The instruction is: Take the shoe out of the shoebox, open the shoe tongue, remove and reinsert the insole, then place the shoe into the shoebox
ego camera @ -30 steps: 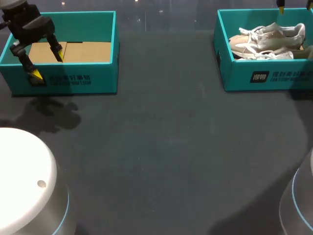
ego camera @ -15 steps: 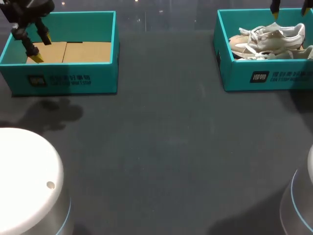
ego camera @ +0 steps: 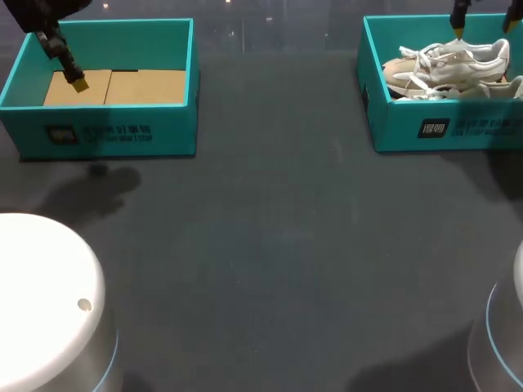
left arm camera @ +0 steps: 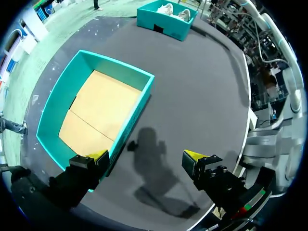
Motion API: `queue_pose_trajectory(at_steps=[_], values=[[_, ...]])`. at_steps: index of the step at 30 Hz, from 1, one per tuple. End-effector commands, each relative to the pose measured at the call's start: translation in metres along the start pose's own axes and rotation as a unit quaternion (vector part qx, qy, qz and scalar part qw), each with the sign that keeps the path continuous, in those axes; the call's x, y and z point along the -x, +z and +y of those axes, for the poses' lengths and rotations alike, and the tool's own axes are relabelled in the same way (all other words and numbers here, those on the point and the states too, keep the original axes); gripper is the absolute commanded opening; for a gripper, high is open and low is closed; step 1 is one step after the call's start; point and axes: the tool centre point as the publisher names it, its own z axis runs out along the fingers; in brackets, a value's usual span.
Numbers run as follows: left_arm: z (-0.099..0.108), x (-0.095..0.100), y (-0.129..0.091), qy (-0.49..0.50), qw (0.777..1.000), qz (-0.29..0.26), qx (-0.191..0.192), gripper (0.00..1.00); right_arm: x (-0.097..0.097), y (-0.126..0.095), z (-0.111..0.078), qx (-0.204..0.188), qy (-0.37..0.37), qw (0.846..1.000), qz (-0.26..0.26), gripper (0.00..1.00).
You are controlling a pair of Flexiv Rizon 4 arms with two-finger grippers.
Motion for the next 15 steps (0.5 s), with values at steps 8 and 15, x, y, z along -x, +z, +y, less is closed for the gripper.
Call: queue_pose_trajectory(at_steps=[8,15], values=[[-0.018,0.023,0.000,-0.271,0.960,0.015,0.073,1.00,0.000,0.000,-0.002,0.003,0.001,1.000,0.000,1.00],[-0.023,0.034,0.004,-0.344,0.935,-0.015,0.087,1.00,0.000,0.000,-0.002,0.003,0.001,1.000,0.000,1.00]])
